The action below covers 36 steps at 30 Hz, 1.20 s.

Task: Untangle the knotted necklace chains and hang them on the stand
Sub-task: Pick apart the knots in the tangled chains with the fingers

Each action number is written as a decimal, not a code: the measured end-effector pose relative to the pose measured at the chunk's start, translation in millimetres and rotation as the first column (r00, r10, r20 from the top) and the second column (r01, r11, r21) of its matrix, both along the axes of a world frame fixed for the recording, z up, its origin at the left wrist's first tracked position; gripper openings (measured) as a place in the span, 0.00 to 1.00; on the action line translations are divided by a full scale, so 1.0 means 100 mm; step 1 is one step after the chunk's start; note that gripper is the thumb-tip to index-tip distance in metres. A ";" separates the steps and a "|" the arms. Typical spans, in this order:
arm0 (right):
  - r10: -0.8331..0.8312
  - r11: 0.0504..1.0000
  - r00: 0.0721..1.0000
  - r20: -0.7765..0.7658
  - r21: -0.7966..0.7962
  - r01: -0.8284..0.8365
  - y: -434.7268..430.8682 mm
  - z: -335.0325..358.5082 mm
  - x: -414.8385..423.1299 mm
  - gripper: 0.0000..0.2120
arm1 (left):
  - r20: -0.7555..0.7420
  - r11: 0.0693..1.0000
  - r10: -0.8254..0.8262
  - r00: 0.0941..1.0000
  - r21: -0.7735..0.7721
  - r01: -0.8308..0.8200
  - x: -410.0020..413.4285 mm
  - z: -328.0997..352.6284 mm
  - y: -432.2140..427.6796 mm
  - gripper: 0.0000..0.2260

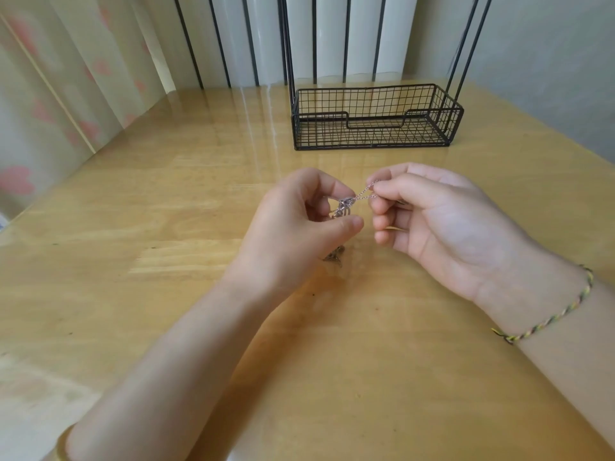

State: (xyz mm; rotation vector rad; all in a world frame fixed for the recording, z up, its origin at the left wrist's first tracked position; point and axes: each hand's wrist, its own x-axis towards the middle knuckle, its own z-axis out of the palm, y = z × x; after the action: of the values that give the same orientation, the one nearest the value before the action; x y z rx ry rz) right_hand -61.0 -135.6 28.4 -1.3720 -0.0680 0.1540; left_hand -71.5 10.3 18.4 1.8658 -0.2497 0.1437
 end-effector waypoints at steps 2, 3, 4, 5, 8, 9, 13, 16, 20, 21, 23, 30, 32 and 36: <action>0.005 1.000 1.000 0.000 -0.005 -0.005 0.00 -0.01 0.00 0.07 | 0.037 0.998 0.029 0.999 0.052 -0.031 0.00 0.00 0.00 0.09; 0.010 1.000 1.000 0.000 -0.009 -0.010 0.00 -0.01 0.00 0.07 | 0.052 0.996 0.046 0.998 0.071 -0.049 0.00 0.00 0.00 0.08; 0.013 1.000 1.000 0.001 -0.014 -0.013 0.00 -0.01 0.00 0.07 | 0.061 0.995 0.059 0.996 0.079 -0.063 0.00 0.00 0.00 0.08; 0.015 1.000 1.000 0.001 -0.020 -0.015 0.00 -0.01 0.00 0.07 | 0.063 0.994 0.070 0.996 0.076 -0.074 0.00 -0.01 0.00 0.08; 0.016 0.999 1.000 0.000 -0.035 -0.016 0.00 -0.01 0.00 0.08 | 0.056 0.995 0.084 0.995 0.049 -0.087 0.00 0.00 0.01 0.08; 0.013 0.999 1.000 0.002 -0.040 -0.013 -0.01 -0.01 0.00 0.08 | 0.050 0.996 0.081 0.995 0.040 -0.083 0.00 0.00 0.01 0.08; 0.002 0.998 1.000 0.016 -0.062 -0.001 -0.02 -0.01 0.00 0.09 | -0.016 0.997 0.070 0.997 -0.041 -0.070 -0.01 0.02 0.02 0.09; -0.012 0.997 1.000 0.022 -0.082 0.013 -0.02 -0.01 0.00 0.10 | -0.039 0.993 0.092 0.995 -0.064 -0.095 -0.01 0.02 0.04 0.09; -0.039 0.992 0.999 0.026 -0.118 0.042 -0.03 -0.01 0.00 0.11 | -0.054 0.987 0.105 0.993 -0.116 -0.111 0.00 0.03 0.04 0.09; -0.043 0.990 0.999 0.029 -0.130 0.046 -0.03 -0.01 0.00 0.11 | -0.066 0.984 0.099 0.993 -0.141 -0.107 0.00 0.03 0.04 0.09; -0.045 0.984 0.998 0.041 -0.169 0.051 -0.02 -0.01 -0.01 0.11 | -0.090 0.979 0.087 0.992 -0.179 -0.102 0.00 0.03 0.05 0.09; -0.057 0.934 0.986 0.160 -0.341 0.109 -0.01 -0.01 -0.03 0.12 | -0.111 0.966 0.032 0.993 -0.252 -0.059 0.01 0.02 0.08 0.10; -0.087 0.931 0.981 0.173 -0.336 0.142 -0.01 -0.01 -0.02 0.12 | -0.089 0.971 0.036 0.995 -0.232 -0.056 0.02 0.02 0.09 0.11; -0.167 0.928 0.966 0.198 -0.298 0.222 -0.04 0.00 0.01 0.11 | -0.049 0.984 0.059 0.997 -0.163 -0.066 0.03 0.01 0.08 0.12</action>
State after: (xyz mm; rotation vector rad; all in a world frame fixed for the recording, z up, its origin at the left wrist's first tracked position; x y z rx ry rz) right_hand -60.4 -139.4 28.8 -1.7045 -0.0492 -0.1267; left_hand -69.0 18.0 19.2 1.7112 -0.1441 0.1614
